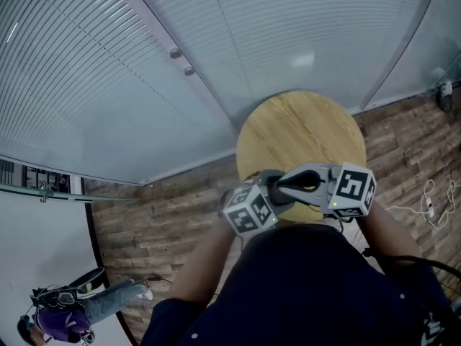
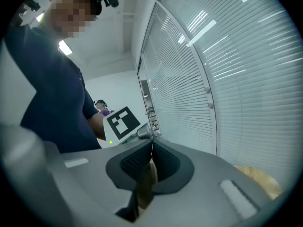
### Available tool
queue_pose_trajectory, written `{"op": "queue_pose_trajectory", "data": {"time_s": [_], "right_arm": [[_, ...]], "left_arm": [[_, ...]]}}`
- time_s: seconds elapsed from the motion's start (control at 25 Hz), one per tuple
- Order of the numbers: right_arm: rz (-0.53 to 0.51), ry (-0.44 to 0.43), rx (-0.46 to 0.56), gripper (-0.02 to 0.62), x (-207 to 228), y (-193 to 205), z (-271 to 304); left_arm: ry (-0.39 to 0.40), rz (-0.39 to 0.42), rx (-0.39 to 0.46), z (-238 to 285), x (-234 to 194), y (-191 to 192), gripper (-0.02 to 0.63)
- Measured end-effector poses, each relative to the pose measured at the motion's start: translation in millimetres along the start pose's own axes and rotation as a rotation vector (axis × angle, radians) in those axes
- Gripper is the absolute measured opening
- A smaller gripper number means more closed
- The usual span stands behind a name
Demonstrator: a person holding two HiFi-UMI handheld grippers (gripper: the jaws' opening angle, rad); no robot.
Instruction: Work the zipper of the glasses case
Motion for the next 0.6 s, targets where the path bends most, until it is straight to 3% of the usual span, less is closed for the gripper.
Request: {"op": "queue_pose_trajectory", "data": {"time_s": [0.6], "right_arm": [[0.113, -0.099, 0.253, 0.014, 1, -9, -27]], "left_arm": [[0.040, -0.054, 0.125, -19, -1, -19, 0.304]]}}
Point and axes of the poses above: the fingertips, and each gripper's own axes: z forward along the fingers, x to its right, y out of its underside, the point moved 7 cm from there along -z, backward along the fingers
